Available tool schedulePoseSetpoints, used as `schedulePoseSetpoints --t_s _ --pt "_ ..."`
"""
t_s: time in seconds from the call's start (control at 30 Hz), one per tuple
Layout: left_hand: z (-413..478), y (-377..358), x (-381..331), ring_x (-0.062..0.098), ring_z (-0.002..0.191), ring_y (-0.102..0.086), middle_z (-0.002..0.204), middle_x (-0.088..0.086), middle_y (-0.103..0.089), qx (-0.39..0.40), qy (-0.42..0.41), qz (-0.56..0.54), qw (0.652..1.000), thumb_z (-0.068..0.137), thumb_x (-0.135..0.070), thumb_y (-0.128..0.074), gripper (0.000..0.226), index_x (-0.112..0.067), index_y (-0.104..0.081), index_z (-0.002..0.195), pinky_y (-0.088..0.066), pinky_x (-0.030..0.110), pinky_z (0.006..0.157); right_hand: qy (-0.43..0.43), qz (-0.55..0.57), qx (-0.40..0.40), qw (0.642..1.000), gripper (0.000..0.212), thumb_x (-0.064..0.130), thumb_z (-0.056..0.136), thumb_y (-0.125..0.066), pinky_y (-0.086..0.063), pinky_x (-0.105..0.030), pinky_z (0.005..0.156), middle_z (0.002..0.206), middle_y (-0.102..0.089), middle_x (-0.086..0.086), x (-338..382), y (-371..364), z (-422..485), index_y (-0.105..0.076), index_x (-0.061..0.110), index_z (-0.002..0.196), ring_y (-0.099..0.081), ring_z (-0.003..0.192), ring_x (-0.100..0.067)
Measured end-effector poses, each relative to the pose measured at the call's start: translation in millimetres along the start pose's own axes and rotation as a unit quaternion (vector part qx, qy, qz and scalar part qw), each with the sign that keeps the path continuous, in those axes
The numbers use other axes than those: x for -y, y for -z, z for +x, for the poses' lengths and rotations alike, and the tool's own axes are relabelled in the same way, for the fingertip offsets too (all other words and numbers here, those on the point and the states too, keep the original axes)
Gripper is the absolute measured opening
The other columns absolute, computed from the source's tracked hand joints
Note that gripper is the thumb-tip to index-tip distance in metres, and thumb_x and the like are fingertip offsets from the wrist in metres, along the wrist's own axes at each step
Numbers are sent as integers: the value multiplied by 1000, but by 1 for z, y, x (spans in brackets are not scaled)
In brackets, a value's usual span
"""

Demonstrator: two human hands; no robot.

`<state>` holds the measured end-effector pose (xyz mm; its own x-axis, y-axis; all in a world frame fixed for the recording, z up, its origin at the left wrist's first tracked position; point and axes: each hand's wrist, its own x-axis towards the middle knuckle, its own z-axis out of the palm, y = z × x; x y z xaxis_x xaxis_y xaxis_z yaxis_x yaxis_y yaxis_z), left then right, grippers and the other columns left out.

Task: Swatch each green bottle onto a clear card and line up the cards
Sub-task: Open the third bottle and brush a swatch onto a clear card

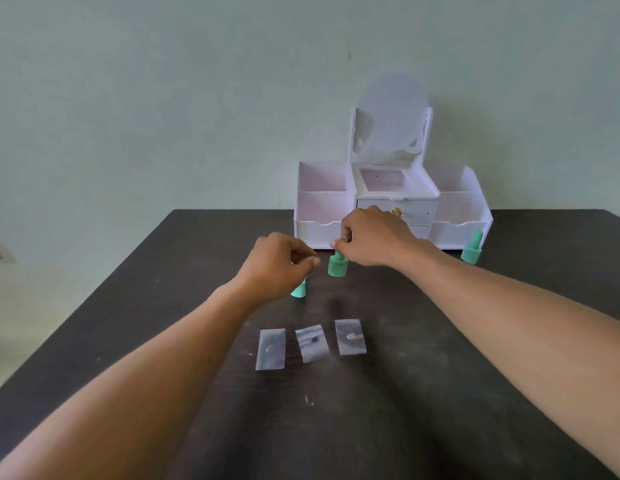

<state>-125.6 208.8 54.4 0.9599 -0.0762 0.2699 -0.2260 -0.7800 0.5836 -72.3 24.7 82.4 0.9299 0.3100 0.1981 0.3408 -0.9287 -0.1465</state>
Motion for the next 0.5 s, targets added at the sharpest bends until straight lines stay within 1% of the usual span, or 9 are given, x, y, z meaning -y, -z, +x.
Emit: schedulePoseSetpoints --t_s 0.1,0.17,0.23,0.33,0.4,0.5 --pt "-2 9 17 5 76 -66 89 -5 -76 -12 14 -2 1000 90 -28 -69 17 -20 -80 100 -39 2 57 -5 -6 17 1000 30 47 90 -62 -41 -35 69 94 -57 -6 13 -16 12 -58 18 89 -57 88 -33" --pt "-2 10 24 7 78 -67 86 -5 -76 -9 17 -2 1000 90 -30 -69 17 -21 -80 99 -43 9 62 -7 -6 24 1000 28 47 90 -63 -40 -34 69 95 -56 -5 17 -25 18 -56 20 88 -53 85 -32" --pt "-1 9 29 8 78 -67 85 -6 -76 -4 18 -4 1000 90 -31 -69 17 -21 -80 98 -47 13 64 -7 -6 24 1000 27 47 90 -62 -39 -34 69 94 -54 -5 20 -32 21 -56 21 87 -52 84 -31" --pt "1 8 32 12 78 -68 84 -5 -75 -2 17 -10 1000 91 -32 -68 18 -20 -79 99 -52 19 66 -2 -5 18 1000 27 47 91 -61 -40 -34 69 96 -61 -7 22 -38 24 -56 21 86 -53 82 -29" --pt "3 7 33 10 78 -67 86 -4 -75 -3 17 -12 1000 92 -32 -68 18 -19 -79 100 -52 19 67 2 -7 13 1000 26 46 92 -61 -40 -33 68 99 -65 -8 23 -40 26 -57 21 86 -54 81 -29" --pt "5 6 32 9 77 -67 89 -4 -76 0 17 -14 1000 92 -30 -68 19 -19 -79 102 -57 26 73 3 -12 13 1000 28 49 92 -62 -39 -32 67 98 -66 -6 23 -40 26 -56 22 87 -55 80 -27"
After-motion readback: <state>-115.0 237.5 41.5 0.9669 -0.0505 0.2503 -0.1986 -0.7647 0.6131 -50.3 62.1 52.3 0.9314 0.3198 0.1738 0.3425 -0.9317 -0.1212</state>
